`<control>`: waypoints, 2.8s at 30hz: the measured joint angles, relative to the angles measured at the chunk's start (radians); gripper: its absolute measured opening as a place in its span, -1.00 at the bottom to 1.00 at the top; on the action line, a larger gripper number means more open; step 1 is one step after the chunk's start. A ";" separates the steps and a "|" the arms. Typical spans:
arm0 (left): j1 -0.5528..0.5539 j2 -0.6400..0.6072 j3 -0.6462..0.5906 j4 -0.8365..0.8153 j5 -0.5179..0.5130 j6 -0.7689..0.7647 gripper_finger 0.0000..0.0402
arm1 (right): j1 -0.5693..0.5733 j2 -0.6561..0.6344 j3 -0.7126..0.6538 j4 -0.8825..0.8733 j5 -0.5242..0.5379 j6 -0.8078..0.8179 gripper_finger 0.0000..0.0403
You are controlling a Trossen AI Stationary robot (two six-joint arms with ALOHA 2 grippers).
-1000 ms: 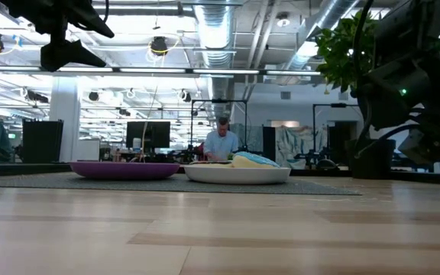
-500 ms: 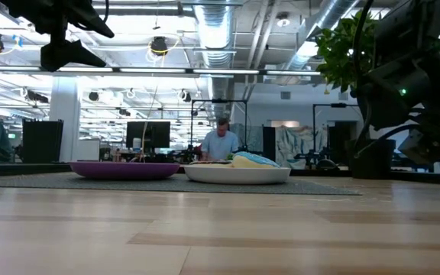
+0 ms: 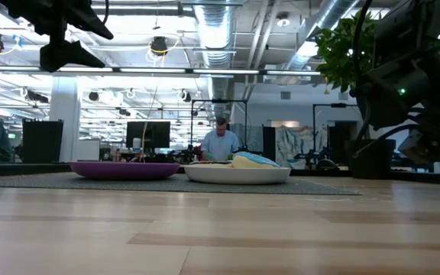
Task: Pick & Place donuts
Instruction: Put the small green donut on the purple plate
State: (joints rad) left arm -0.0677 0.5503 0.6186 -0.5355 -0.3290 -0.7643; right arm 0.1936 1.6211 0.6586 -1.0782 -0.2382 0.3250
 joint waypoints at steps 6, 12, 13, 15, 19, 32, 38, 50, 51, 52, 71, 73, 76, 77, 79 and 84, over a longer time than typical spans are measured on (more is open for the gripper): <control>0.000 0.000 0.000 0.001 0.000 0.000 0.48 | 0.000 0.000 0.000 0.000 0.000 0.001 -0.03; 0.000 0.000 0.000 0.001 0.000 0.000 0.48 | 0.000 0.000 0.000 0.000 0.000 0.016 -0.08; 0.000 0.000 0.000 0.002 0.000 0.000 0.48 | 0.000 0.000 0.000 0.000 0.000 0.016 -0.08; 0.000 0.000 0.000 0.002 0.000 0.000 0.48 | 0.000 0.000 0.000 -0.001 0.000 0.017 -0.08; 0.000 0.000 0.000 0.002 0.000 0.000 0.48 | -0.006 0.000 0.021 -0.021 0.010 0.019 -0.07; 0.000 0.000 0.000 0.002 0.000 0.008 0.48 | -0.128 0.000 0.264 -0.077 0.006 0.018 -0.11; 0.000 0.000 0.000 0.001 0.000 0.008 0.48 | -0.182 0.000 0.435 -0.071 0.039 0.015 -0.12; 0.000 0.000 0.000 -0.096 0.003 0.065 0.48 | -0.266 0.205 0.821 -0.038 0.062 -0.034 -0.22; 0.000 0.000 0.000 -0.102 0.003 0.065 0.48 | -0.269 0.244 0.874 -0.035 0.062 -0.051 -0.23; 0.000 0.000 0.000 -0.109 0.004 0.065 0.48 | -0.270 0.285 0.929 -0.049 0.062 -0.066 -0.24; 0.000 0.000 0.000 -0.158 0.011 0.065 0.48 | -0.347 0.841 1.632 0.213 0.062 -0.074 -0.26; 0.000 -0.001 0.000 -0.161 0.011 0.065 0.48 | -0.358 0.868 1.633 0.275 0.062 -0.068 -0.26; 0.000 0.000 0.000 -0.169 0.011 0.077 0.48 | -0.376 0.892 1.630 0.317 0.061 -0.030 -0.26; 0.000 -0.001 0.000 -0.169 0.012 0.084 0.48 | -0.381 0.894 1.630 0.327 0.062 -0.029 -0.26; 0.000 0.000 0.000 -0.173 0.013 0.098 0.48 | -0.387 0.911 1.637 0.342 0.092 -0.034 -0.25; 0.000 0.000 0.000 -0.174 0.013 0.110 0.48 | -0.400 0.926 1.630 0.277 0.121 -0.017 -0.24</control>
State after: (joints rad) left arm -0.0673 0.5499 0.6189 -0.7092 -0.3157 -0.6545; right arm -0.2061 2.5468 2.2887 -0.8013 -0.1169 0.3083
